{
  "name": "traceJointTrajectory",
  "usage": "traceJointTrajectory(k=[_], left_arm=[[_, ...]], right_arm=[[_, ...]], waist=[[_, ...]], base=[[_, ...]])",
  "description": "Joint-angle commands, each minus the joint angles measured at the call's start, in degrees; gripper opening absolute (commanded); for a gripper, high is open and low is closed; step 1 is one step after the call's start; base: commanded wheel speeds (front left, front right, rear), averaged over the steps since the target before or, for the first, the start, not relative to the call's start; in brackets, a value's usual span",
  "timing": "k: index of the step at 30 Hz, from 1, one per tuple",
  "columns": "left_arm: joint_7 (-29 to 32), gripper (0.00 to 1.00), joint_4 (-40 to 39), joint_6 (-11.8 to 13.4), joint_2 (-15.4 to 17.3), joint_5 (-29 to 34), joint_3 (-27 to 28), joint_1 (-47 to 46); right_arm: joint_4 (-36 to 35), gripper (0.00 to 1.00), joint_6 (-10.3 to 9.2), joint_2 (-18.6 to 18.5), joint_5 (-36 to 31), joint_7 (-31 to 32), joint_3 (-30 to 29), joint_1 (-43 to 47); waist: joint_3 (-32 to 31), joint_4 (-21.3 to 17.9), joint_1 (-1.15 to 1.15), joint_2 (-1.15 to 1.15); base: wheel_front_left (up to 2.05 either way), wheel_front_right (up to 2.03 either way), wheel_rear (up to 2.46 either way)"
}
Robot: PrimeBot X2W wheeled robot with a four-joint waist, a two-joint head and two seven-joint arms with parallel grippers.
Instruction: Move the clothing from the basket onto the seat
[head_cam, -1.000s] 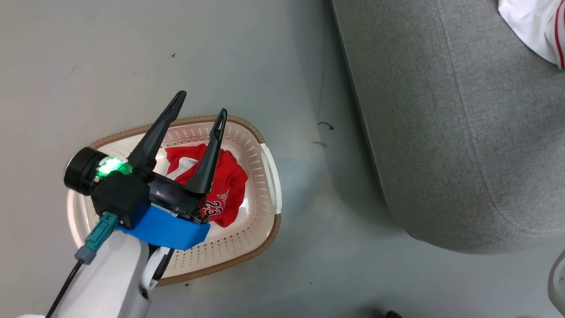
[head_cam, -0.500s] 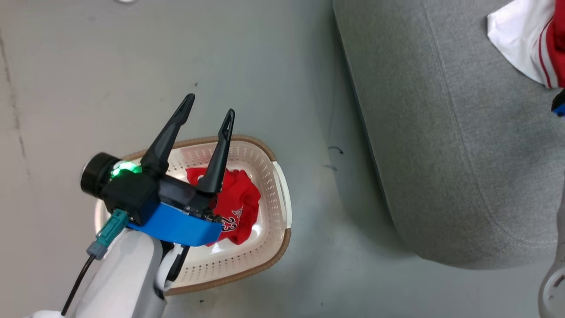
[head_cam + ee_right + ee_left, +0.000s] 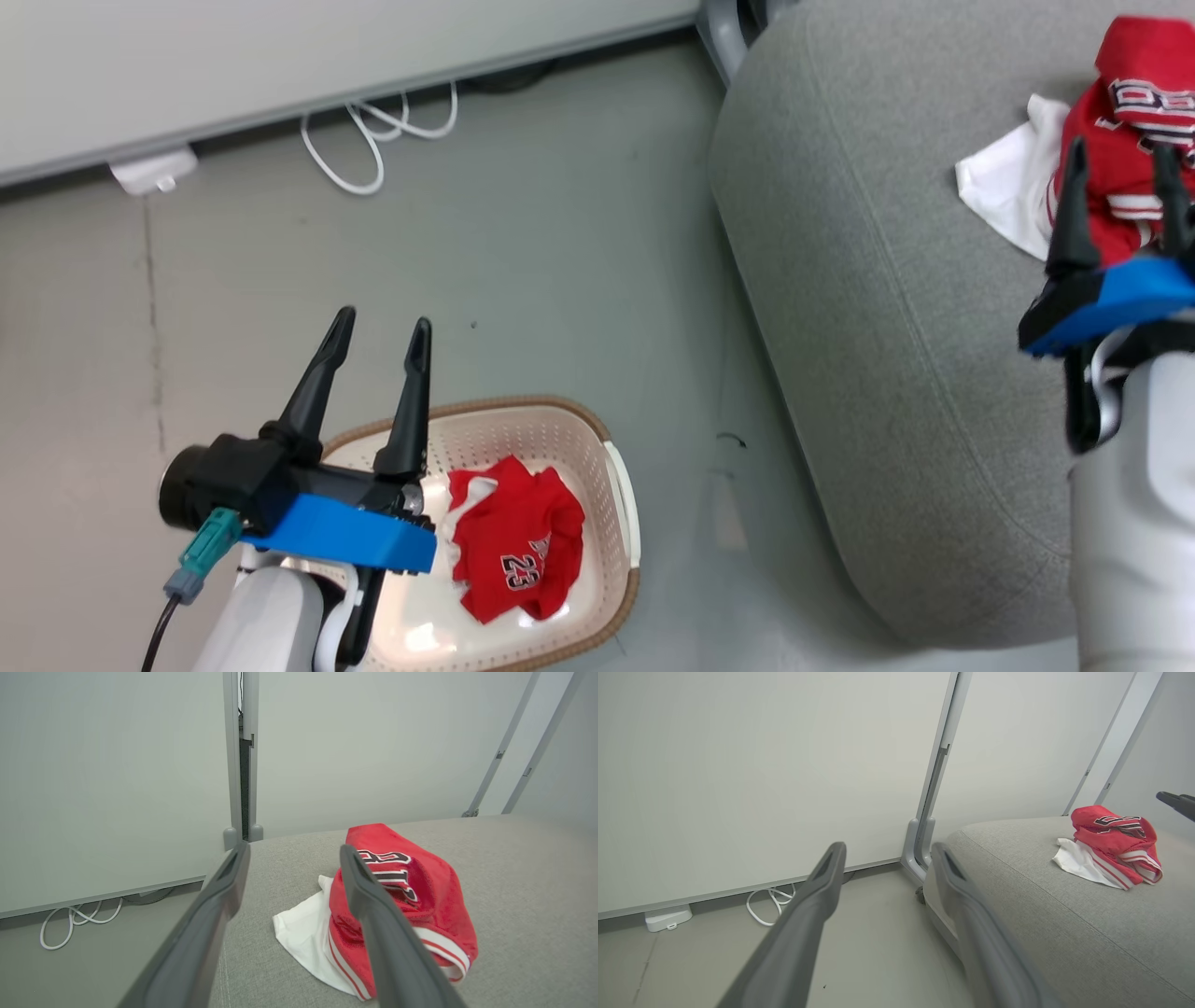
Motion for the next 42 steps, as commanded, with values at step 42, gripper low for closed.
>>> traceJointTrajectory(k=[42], left_arm=[[-0.3,1.00,9.5,-0.1,-2.8,0.2,8.5,9.8]], right_arm=[[-36.4,1.00,0.03,1.2,12.9,4.9,20.5,42.0]], waist=[[-16.6,11.2,0.01,0.00]], base=[[0.00,0.00,0.00]])
